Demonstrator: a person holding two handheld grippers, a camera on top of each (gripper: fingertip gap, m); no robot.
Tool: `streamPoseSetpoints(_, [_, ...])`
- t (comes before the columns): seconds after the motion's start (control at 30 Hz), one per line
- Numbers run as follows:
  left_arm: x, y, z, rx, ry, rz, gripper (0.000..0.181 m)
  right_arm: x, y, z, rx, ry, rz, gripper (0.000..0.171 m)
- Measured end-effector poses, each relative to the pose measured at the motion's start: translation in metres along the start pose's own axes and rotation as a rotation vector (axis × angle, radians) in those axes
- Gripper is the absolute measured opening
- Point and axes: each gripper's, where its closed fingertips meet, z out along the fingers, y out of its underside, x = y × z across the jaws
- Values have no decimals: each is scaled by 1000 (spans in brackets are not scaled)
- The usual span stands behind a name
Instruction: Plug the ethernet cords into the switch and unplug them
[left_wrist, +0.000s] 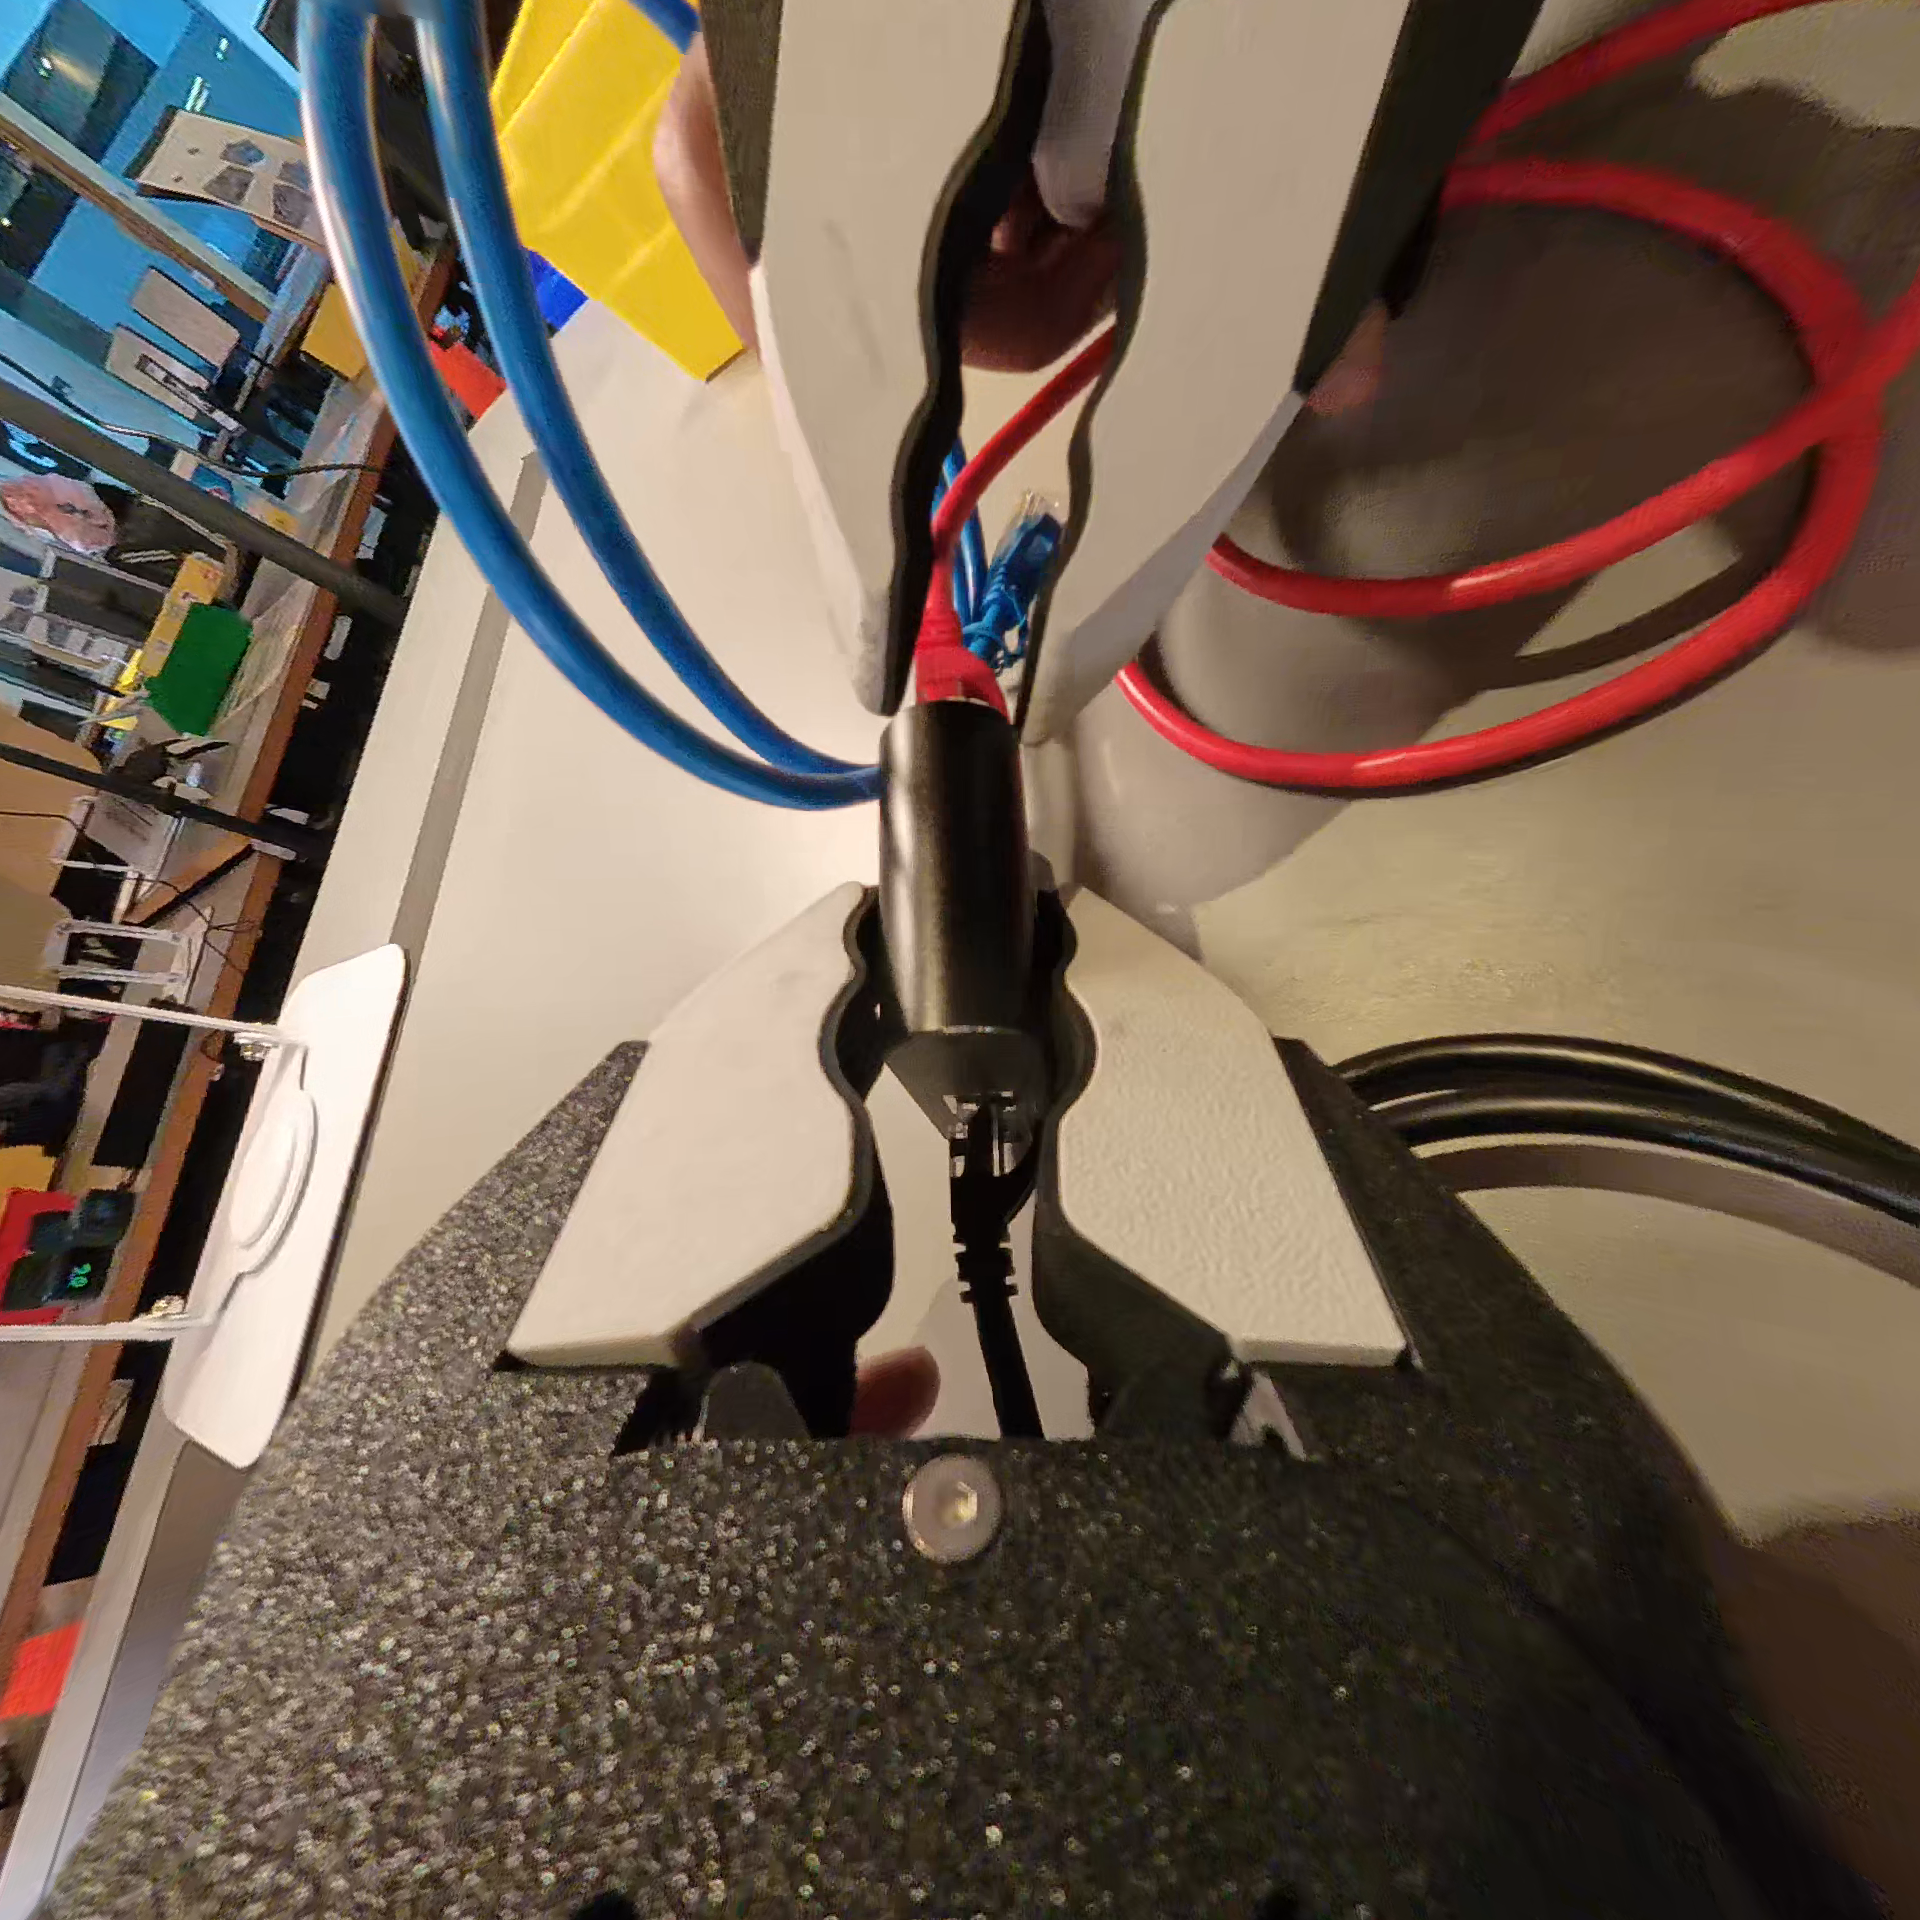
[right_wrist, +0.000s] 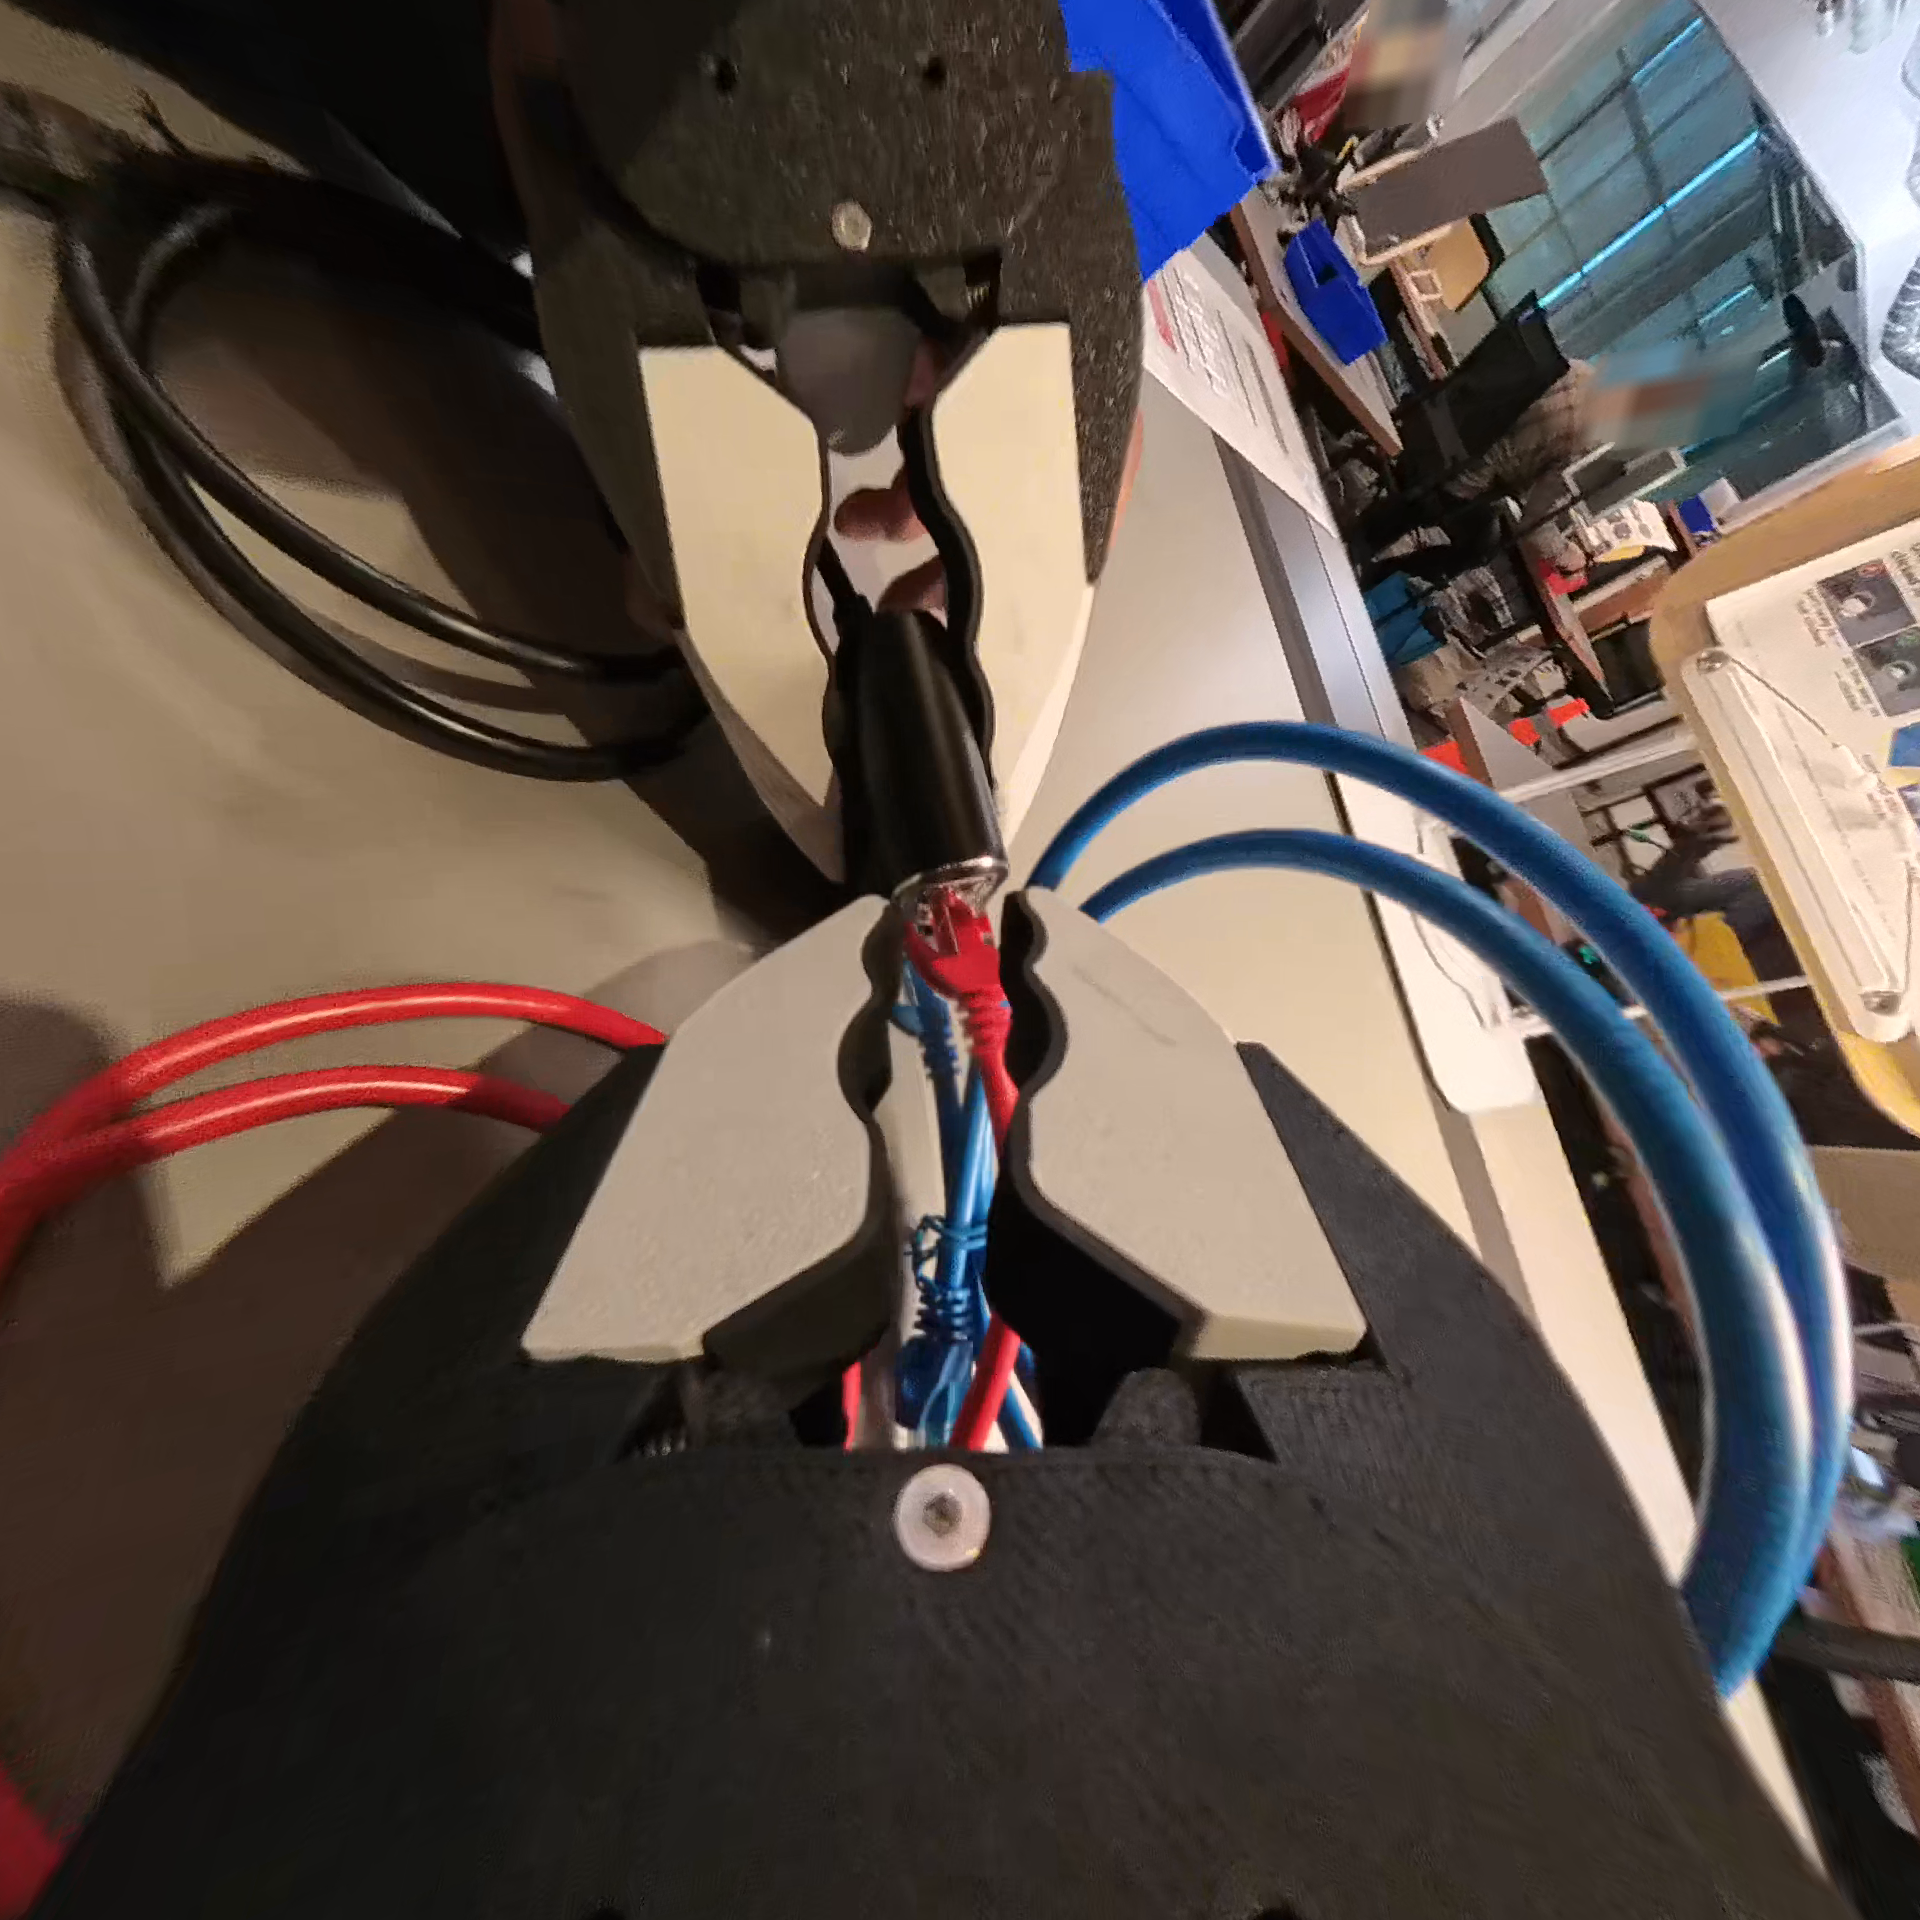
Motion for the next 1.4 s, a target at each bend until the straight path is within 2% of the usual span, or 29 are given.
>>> streamPoseSetpoints(0.2, [1,-1,0,19,-5,31,28,-1,10,5,-57,19,-47,22])
streamPoseSetpoints(0.37, [1,-2,0,29,-9,39,28,1,6,3,-32,29,-39,24])
streamPoseSetpoints(0.7, [0,-2,-1,40,-26,58,28,0,6,5,-36,45,-57,18])
streamPoseSetpoints(1.03, [-7,-3,0,42,-89,55,28,10,7,8,-71,130,-73,16])
streamPoseSetpoints(1.4, [-19,-1,3,-4,-181,94,28,21,13,11,-107,183,-1,16])
